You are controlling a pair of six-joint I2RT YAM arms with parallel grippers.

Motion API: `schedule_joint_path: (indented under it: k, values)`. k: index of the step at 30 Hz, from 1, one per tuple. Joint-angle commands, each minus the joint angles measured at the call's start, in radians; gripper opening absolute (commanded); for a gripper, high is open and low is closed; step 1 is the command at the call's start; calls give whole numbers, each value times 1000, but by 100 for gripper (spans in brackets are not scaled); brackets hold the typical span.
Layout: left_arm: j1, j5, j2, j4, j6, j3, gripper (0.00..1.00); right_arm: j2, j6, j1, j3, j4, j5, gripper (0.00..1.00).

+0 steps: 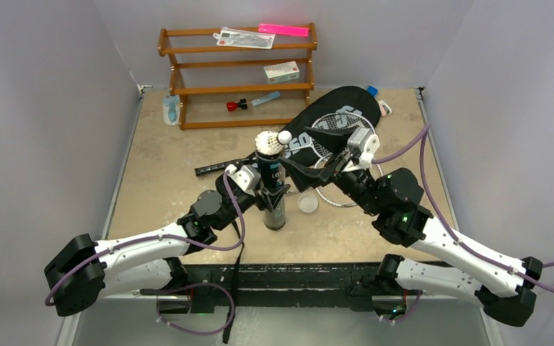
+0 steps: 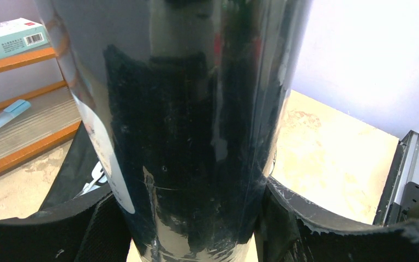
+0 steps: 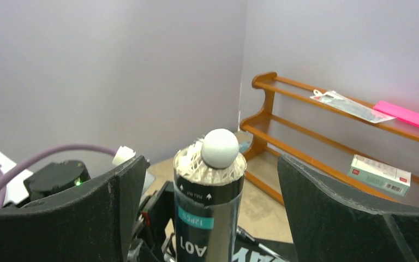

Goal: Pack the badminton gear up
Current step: Adjust the shuttlecock in the shuttle tube.

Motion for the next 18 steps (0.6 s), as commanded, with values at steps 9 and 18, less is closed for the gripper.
schedule_joint_path:
  k: [9, 18]
  values:
    - [3, -4, -17, 19, -24, -5, 55, 99, -1, 1, 9, 229, 95, 81]
    - [3, -2, -18, 23, -28, -12, 55, 138, -7, 0, 5, 319, 115, 66]
